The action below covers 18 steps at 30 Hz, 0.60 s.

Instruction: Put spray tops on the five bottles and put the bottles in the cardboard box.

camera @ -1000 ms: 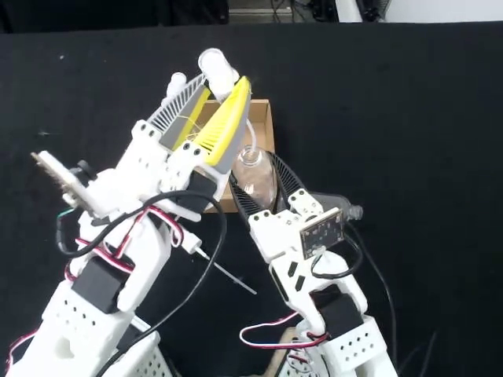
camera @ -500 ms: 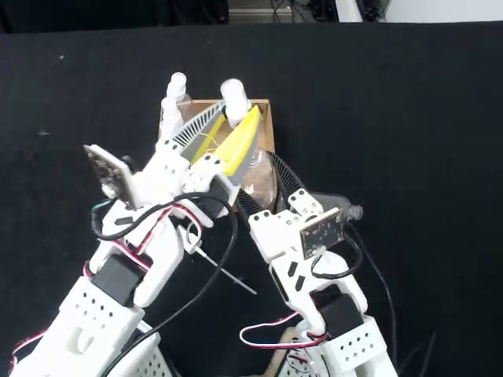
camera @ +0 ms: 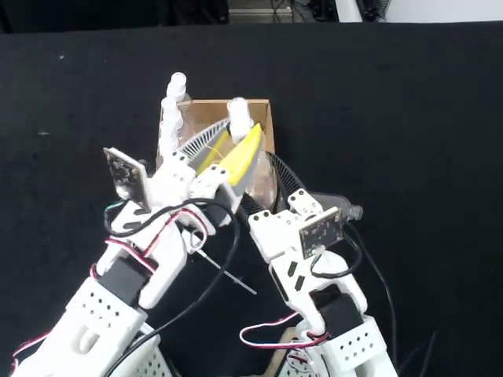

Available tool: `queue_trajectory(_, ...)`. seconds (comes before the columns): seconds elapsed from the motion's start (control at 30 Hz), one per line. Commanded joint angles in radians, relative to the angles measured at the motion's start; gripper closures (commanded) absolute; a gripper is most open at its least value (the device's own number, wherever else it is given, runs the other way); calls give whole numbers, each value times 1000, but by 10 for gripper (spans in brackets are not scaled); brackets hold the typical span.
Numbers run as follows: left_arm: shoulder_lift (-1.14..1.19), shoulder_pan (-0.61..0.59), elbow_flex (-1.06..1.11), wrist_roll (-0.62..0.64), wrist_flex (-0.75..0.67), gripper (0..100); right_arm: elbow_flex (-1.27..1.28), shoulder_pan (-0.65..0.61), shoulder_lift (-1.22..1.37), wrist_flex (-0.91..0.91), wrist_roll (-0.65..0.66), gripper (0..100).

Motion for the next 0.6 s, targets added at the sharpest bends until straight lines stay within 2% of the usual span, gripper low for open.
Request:
queue_trajectory(0.0, -12, 5, 21, -6, 0, 970, -10, -12, -15, -26, -8, 987)
queue_trajectory(0.07, -34, 12, 24, -6, 2, 959, -10, -12, -15, -26, -8, 987)
queue_trajectory(0.17, -87, 35, 22, -6, 14, 853, -8, -12, -15, -28, -8, 987)
queue_trajectory(0.33, -170, 28, -8, 2, 250, 666, -8, -12, -15, -28, -8, 987)
queue_trajectory(0.4, -195, 28, -38, 2, 334, 633, -8, -12, -15, -28, -8, 987)
queue_trajectory(0.57, -250, -42, -193, 3, 471, 626, -8, -12, -15, -26, -8, 987)
